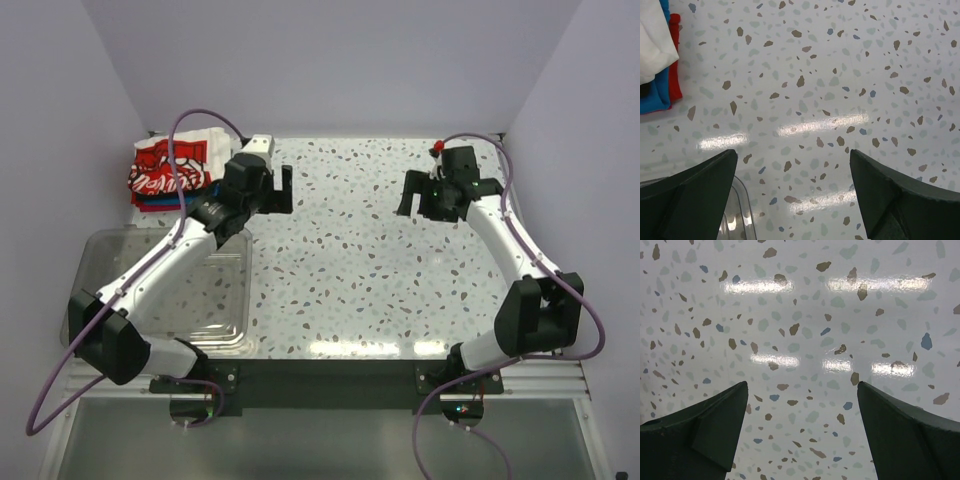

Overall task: Fold and stack the t-shirts
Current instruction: Neatly place the folded tshirt to the corner

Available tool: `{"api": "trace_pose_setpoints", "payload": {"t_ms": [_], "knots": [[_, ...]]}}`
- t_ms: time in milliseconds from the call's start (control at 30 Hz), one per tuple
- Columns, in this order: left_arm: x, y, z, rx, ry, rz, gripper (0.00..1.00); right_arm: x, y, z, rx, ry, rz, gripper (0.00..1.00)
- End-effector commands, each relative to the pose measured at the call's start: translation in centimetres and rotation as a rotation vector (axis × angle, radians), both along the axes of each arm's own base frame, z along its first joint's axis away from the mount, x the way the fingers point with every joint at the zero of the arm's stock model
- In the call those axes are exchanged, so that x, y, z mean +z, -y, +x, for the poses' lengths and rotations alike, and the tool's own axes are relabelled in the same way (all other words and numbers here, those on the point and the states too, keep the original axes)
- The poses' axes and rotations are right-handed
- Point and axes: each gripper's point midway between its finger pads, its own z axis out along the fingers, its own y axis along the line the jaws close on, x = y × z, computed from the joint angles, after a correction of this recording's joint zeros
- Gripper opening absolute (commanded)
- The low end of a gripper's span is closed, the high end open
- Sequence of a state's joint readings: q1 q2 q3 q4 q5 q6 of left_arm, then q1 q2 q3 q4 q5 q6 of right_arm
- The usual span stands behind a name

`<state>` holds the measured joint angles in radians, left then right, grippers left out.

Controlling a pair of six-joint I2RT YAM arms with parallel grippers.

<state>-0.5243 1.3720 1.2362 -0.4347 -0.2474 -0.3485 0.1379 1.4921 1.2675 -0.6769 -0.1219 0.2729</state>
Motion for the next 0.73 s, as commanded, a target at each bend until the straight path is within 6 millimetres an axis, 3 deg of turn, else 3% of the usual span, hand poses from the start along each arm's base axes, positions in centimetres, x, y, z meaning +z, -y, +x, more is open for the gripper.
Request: {"api": "trace_pose_setpoints", "payload": {"t_ms": [0, 700], "knots": [[1.3, -0.7, 0.3, 0.055, 0.062, -0.023, 1.0, 1.3, 0.3, 0.1, -0.022, 0.044, 0.002, 0.94], [2.3, -1.9, 1.2, 0.063, 0.128, 0.079, 1.0, 2.1, 0.8, -0.6, -0.04, 0.071, -0.012, 0.94]]}}
